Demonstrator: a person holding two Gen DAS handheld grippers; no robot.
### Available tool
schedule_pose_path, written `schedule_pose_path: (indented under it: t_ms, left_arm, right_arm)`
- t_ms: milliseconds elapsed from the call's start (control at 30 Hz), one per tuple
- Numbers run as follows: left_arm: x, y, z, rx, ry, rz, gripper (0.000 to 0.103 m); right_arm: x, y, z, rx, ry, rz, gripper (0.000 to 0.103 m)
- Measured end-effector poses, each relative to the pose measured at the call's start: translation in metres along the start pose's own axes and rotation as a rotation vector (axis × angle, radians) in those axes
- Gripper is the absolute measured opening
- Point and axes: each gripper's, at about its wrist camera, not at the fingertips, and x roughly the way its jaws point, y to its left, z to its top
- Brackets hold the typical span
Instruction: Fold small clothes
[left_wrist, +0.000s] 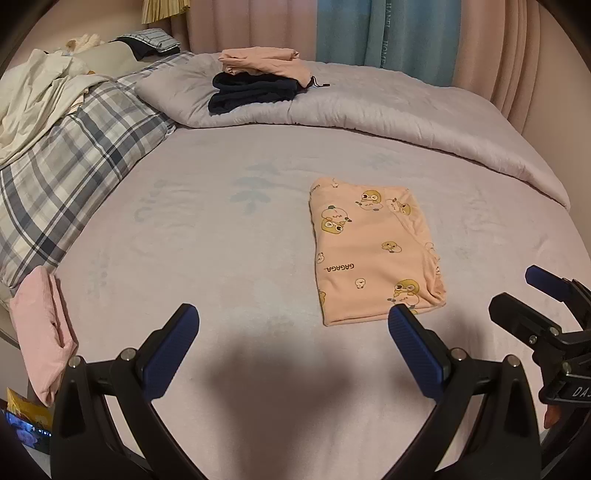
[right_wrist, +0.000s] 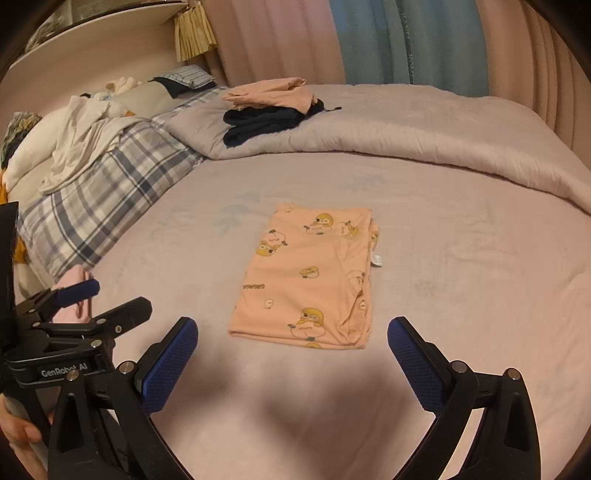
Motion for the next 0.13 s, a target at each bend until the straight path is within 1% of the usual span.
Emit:
schedule_pose_path:
  t_ms: [133]
  left_arm:
    - [-0.0003,0.0018,0.0009,-0.007,0.001,-0.006,0.102]
  right_arm:
    - [-0.0013,0.0003,0.0021,0.0,-0.002,0.011,0.102]
